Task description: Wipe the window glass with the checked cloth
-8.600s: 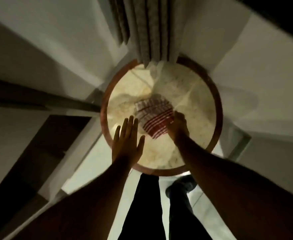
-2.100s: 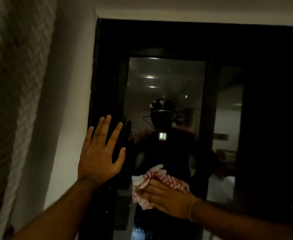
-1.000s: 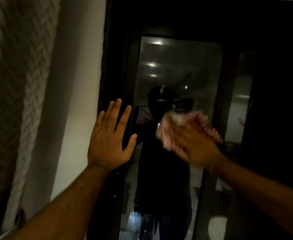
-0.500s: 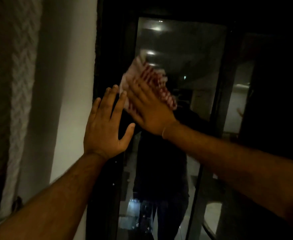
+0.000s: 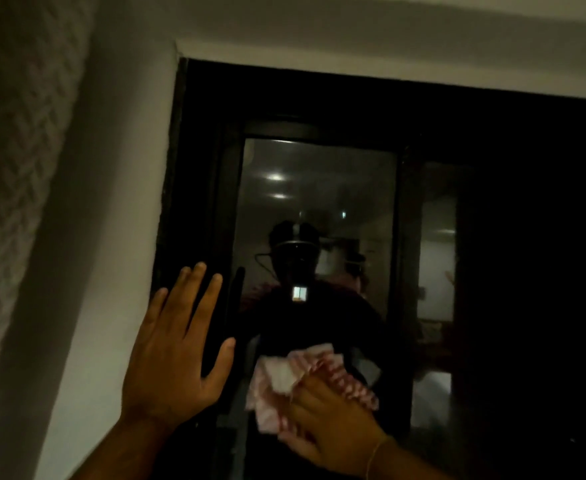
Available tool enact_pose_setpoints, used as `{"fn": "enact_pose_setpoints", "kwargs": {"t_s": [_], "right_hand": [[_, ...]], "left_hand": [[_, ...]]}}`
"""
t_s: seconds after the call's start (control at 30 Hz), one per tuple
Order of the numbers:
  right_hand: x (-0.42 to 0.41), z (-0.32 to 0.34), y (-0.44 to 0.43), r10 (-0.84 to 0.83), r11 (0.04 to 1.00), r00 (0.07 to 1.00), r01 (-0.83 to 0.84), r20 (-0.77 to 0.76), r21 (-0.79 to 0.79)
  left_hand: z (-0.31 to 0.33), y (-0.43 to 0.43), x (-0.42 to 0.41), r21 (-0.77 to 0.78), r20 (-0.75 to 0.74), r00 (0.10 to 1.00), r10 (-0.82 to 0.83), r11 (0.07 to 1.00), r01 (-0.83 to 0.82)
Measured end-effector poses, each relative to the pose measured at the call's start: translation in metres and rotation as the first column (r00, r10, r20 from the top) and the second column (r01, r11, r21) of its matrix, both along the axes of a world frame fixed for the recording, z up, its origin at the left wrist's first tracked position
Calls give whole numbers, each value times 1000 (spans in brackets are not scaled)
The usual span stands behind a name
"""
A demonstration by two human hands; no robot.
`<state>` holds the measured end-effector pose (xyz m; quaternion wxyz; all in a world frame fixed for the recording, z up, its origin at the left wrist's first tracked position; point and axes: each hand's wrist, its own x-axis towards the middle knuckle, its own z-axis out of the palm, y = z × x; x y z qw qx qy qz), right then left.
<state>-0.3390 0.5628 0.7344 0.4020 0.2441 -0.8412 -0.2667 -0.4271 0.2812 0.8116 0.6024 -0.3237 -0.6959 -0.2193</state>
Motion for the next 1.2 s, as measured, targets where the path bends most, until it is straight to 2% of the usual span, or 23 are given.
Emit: {"fn": "enact_pose_setpoints", "kwargs": {"t_s": [0.03, 0.2, 0.37, 0.5, 0.63, 0.7, 0.77, 0.93, 1.03, 1.1, 1.13, 1.2], "right_hand": [[3, 25, 4, -12, 993, 1000, 13, 14, -115], [3, 163, 24, -238, 938, 959, 186, -154, -291], [0, 286, 12, -248, 954, 889, 154, -385, -258], [-22, 315, -5, -158, 957, 876, 23, -456, -288], [-35, 309, -27, 51, 963, 910, -154, -412, -221], [-49, 299, -43, 162, 969, 933, -212, -322, -127], [-55, 284, -60, 200, 968, 955, -228, -218, -109], [-40, 231, -75, 275, 935, 961, -273, -25, -227], [-22, 182, -71, 289, 913, 947, -227, 143, -339], [1, 146, -71, 327, 853, 920, -188, 217, -487], [16, 126, -77, 367, 792, 902, -174, 228, -584], [42, 83, -87, 483, 589, 861, -184, 160, -787]], "left_hand": [[1, 1, 0, -2, 5, 1000, -1, 1000, 1], [1, -1, 0, -4, 29, 1000, -4, 1000, 4], [2, 1, 1, -4, 20, 1000, 1, 1000, -1], [5, -3, 2, -22, 16, 1000, -17, 1000, 18], [2, -1, 1, -45, 10, 1000, 2, 999, -2], [4, -1, 1, -42, 22, 1000, 20, 999, -19], [6, 1, 4, -38, 46, 998, 41, 999, -39], [-3, -3, 18, -36, 142, 989, 28, 999, -23], [-49, -10, 30, -77, 240, 971, -18, 996, 37], [-95, -14, 36, -109, 347, 938, -1, 993, 41], [-123, -19, 37, -139, 374, 927, 9, 989, 47], [-182, -26, 43, -275, 417, 906, 66, 960, 56]]}}
